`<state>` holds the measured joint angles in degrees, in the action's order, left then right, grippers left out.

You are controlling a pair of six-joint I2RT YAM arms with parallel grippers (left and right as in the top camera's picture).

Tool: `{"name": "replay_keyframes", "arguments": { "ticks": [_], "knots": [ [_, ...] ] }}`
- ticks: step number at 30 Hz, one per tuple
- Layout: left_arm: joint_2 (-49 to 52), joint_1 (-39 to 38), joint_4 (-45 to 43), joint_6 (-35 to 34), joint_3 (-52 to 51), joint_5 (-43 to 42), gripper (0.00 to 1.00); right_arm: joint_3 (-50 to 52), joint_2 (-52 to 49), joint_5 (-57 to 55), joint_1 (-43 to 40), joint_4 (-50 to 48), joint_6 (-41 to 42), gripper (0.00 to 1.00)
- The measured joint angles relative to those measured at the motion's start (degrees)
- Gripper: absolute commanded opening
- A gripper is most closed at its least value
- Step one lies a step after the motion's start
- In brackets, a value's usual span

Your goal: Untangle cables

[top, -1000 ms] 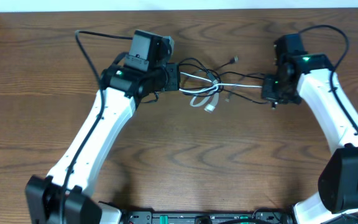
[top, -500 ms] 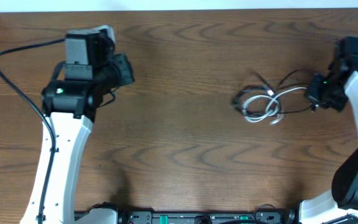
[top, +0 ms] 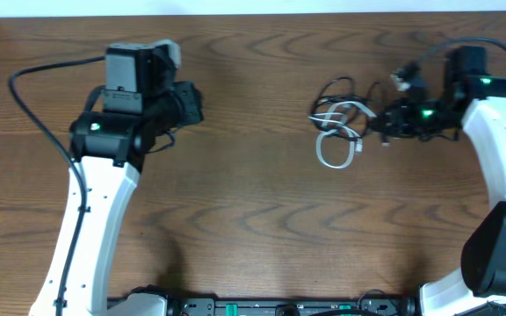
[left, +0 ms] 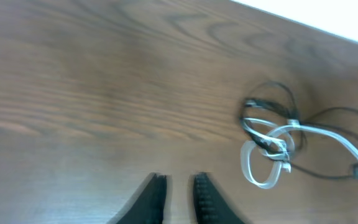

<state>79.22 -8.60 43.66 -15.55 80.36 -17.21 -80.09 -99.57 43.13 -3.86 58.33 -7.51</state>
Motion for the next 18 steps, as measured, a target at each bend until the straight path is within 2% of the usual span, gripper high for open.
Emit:
{"name": "replay_keyframes", "arguments": {
  "ticks": [3,7,11,18],
  "knots": [
    [1.27,-2.51,-0.04,0.17,0.0,-1.92,0.43,-0.81,-0.02,7.93,3.45,-0.46,-3.37,0.07],
    [3.39,-6.54,-0.5,1.01,0.0,-3.1,0.53,-5.7,-0.02,14.05,5.29,-0.48,-3.06,0.01],
    [5.81,-11.08,-2.16,2.12,0.0,-3.67,0.55,-11.87,-0.02,16.17,5.27,-0.81,3.26,0.01],
    [11.1,-16.39,-8.39,2.49,0.0,-3.91,0.56,-12.92,-0.02,13.62,5.4,-0.66,14.56,0.02]
  ]
}}
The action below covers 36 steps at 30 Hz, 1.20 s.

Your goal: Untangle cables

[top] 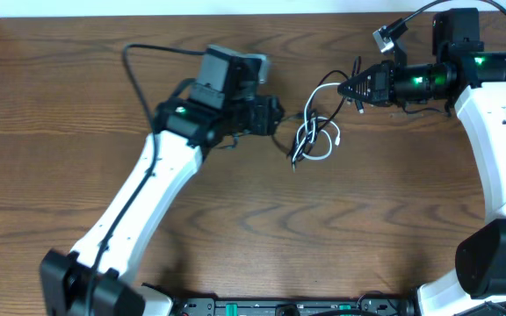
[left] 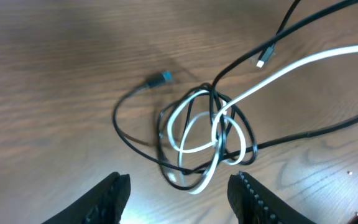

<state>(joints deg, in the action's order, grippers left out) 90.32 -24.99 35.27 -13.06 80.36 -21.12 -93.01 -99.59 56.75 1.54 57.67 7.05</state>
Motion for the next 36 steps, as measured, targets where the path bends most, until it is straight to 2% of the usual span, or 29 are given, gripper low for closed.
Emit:
{"name": "replay_keyframes", "arguments": {
  "ticks": [13,15,16,18,19,25,29,34,36],
  "knots": [
    [10.8,-3.74,-16.63,2.27,0.0,-2.62,0.55,0.0,0.0,-2.51,3.1,2.47,1.51,0.05],
    [11.76,-4.11,-19.12,2.64,0.0,-2.86,0.5,0.0,0.0,-2.64,3.13,2.56,1.51,0.05],
    [12.26,-4.15,-20.33,2.78,0.0,-2.95,0.42,0.0,0.0,-2.64,3.13,2.6,1.51,0.05],
    [13.2,-4.15,-22.25,2.86,0.0,-2.89,0.12,0.0,0.0,-2.78,3.1,2.73,1.51,0.05],
    [13.66,-4.15,-22.82,3.26,0.0,-2.73,0.08,0.0,0.0,-2.78,3.13,2.73,1.51,0.05],
    [16.33,-4.37,-22.99,3.98,0.0,0.61,0.08,0.0,0.0,-4.31,3.13,2.97,1.51,0.04],
    [16.17,-4.46,-21.66,4.09,0.0,6.86,0.07,0.0,0.0,-11.41,3.19,3.89,3.15,0.17],
    [14.45,-4.26,-16.17,4.09,-0.04,17.22,0.07,0.0,0.0,-26.62,3.19,5.51,6.43,0.46],
    [12.2,-4.15,-14.01,4.09,-0.09,19.58,0.07,0.0,0.0,-31.5,3.19,5.53,6.99,0.54]
  ]
}}
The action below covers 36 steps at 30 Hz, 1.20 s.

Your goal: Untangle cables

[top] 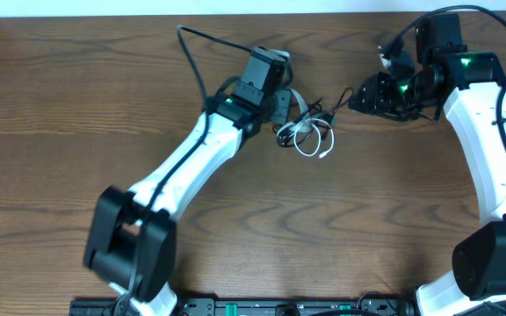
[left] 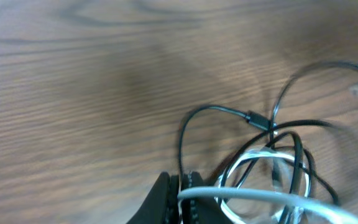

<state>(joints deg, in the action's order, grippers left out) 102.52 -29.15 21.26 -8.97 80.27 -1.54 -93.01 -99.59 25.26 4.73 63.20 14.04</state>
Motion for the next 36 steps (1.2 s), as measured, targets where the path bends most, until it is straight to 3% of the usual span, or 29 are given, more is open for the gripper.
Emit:
{"name": "replay_keyframes", "arguments": {
  "ticks": [8,19,31,36],
  "knots": [
    [-15.32,0.0,6.14,0.0,0.0,1.86,0.07,0.04,0.0,-10.84,0.09,-0.26,1.33,0.72],
    [-30.27,0.0,3.69,-0.22,0.0,-0.04,0.08,0.09,0.0,12.52,1.86,-3.06,-18.27,0.76],
    [-32.76,0.0,2.56,-2.58,0.0,-0.31,0.08,0.09,0.0,22.03,10.25,-2.8,-33.05,0.83],
    [-32.79,0.0,2.54,-4.26,0.0,-1.73,0.08,0.09,-0.55,22.51,12.37,-2.64,-38.91,0.79]
  ]
}}
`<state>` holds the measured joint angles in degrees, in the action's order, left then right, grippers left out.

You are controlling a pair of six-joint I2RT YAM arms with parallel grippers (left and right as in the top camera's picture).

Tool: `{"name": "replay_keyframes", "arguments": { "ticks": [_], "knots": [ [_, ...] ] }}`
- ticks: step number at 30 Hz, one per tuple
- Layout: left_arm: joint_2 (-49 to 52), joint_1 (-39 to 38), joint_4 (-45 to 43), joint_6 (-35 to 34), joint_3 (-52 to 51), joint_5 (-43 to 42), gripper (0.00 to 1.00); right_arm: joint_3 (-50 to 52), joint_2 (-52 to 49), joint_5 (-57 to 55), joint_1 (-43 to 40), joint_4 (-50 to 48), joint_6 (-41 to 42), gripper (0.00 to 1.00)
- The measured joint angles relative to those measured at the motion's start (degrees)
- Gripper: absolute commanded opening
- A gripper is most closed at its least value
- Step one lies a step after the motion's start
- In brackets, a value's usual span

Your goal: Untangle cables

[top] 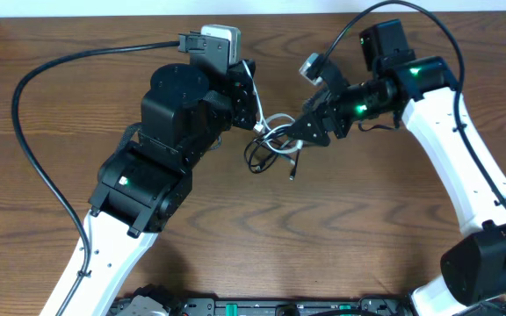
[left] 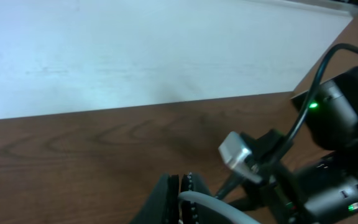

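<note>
The tangle (top: 271, 145) of a white cable (top: 277, 132) and a thin black cable (top: 255, 158) hangs between the two grippers near the table's middle. My left gripper (top: 255, 121) is raised high and shut on the white cable (left: 219, 208), which runs off to the right from its fingertips (left: 180, 190). My right gripper (top: 306, 130) meets the tangle from the right and looks shut on the black cable. A loose black plug end (top: 292, 175) dangles below. In the left wrist view, the right arm (left: 331, 155) faces me.
The wooden table (top: 367, 237) lies beneath. The left arm's own black supply cable (top: 51, 75) loops over the table's left side. A white wall (left: 135, 50) stands behind the table's far edge. The right arm's grey wrist camera (left: 236, 151) sits near the tangle.
My left gripper, still shut on the white cable, has gone from table level to high up, looking across at the wall. The right gripper has moved left, close to the tangle.
First my left gripper was far left, nearly shut on nothing, while the right held the tangle's right side. Then the left stood open over the tangle, which had moved left. Later it was shut on the white cable. Now both grippers hold the tangle up between them.
</note>
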<state>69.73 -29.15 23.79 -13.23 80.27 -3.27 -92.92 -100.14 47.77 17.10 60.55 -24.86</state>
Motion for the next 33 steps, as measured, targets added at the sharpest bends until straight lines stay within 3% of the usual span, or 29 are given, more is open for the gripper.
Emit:
{"name": "replay_keyframes", "arguments": {
  "ticks": [6,12,18,29,30,33],
  "knots": [
    [-0.17,0.0,0.02,-1.22,0.0,-1.81,0.08,0.04,-5.66,-0.72,1.73,-1.14,-1.44,0.71],
    [-1.73,0.0,1.42,-2.01,0.0,-3.41,0.07,0.31,-11.39,-0.96,1.77,-4.83,3.61,0.69],
    [-1.29,0.0,10.91,-2.89,0.02,-4.37,0.07,0.42,-11.76,0.31,1.88,-5.11,8.9,0.65],
    [16.83,0.13,22.56,-2.84,0.02,-4.35,0.07,0.44,-11.78,-8.02,1.44,-4.15,23.56,0.69],
    [18.82,0.2,22.84,-2.8,0.02,-4.35,0.08,0.44,-11.78,-9.44,1.14,-3.58,24.85,0.7],
    [23.61,0.22,23.45,-1.77,0.02,-4.31,0.29,0.44,-11.78,-12.63,-0.13,-2.14,27.28,0.7]
  ]
}}
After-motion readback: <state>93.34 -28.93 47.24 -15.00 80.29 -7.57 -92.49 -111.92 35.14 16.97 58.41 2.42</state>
